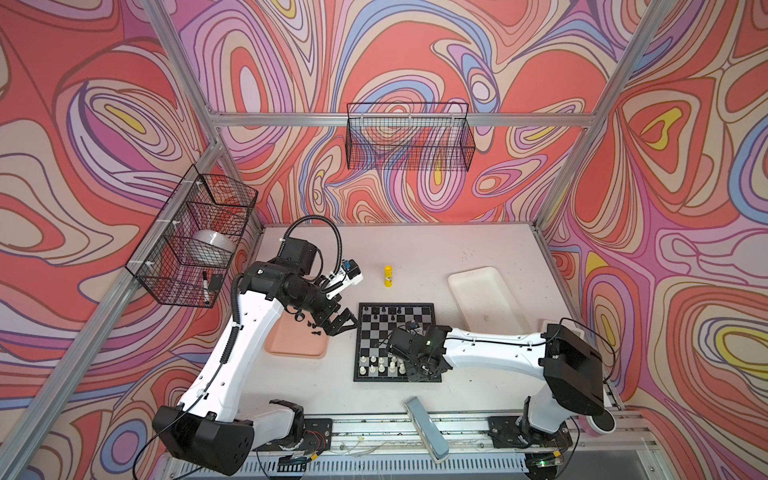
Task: Set up the chess pieces on the board
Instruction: 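Lower the pawn onto the near row and open the right gripper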
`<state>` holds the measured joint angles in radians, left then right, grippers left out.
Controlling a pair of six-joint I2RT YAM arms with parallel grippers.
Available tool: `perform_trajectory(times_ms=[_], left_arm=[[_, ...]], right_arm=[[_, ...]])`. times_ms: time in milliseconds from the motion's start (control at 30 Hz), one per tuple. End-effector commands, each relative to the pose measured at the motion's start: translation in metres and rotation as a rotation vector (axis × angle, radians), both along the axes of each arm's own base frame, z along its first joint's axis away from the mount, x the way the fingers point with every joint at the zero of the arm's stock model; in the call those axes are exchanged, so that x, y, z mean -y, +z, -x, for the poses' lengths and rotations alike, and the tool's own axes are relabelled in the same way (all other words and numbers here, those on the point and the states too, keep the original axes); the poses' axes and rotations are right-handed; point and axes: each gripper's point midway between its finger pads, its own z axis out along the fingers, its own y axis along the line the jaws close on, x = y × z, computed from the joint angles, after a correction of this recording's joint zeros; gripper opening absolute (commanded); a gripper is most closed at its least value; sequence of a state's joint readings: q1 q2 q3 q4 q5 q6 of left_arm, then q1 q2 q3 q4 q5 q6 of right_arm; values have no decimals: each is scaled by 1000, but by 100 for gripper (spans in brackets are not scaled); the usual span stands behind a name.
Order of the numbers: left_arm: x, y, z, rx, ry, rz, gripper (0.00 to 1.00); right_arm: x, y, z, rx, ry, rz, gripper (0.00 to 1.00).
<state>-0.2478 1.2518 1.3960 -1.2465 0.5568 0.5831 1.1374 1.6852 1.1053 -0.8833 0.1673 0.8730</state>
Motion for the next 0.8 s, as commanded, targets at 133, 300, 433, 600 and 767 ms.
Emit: perform_trajectory(times_ms=[133, 300, 433, 600, 767], left_arm=[[-1, 1, 6, -28, -12, 0, 98], [-1, 2, 6, -32, -12, -1, 98], [-1, 2, 5, -31, -12, -4, 98], [-1, 2, 7, -37, -18, -3, 98], [0, 4, 8, -42, -29, -2, 98]], right_arm=[[3, 5, -4, 11, 8, 13, 20], [3, 13, -4, 11, 18, 15, 21], [-1, 24, -5, 18, 35, 1, 23], [-5, 37, -6, 16, 50, -5, 23], [7, 65, -21, 63, 1, -38, 25]])
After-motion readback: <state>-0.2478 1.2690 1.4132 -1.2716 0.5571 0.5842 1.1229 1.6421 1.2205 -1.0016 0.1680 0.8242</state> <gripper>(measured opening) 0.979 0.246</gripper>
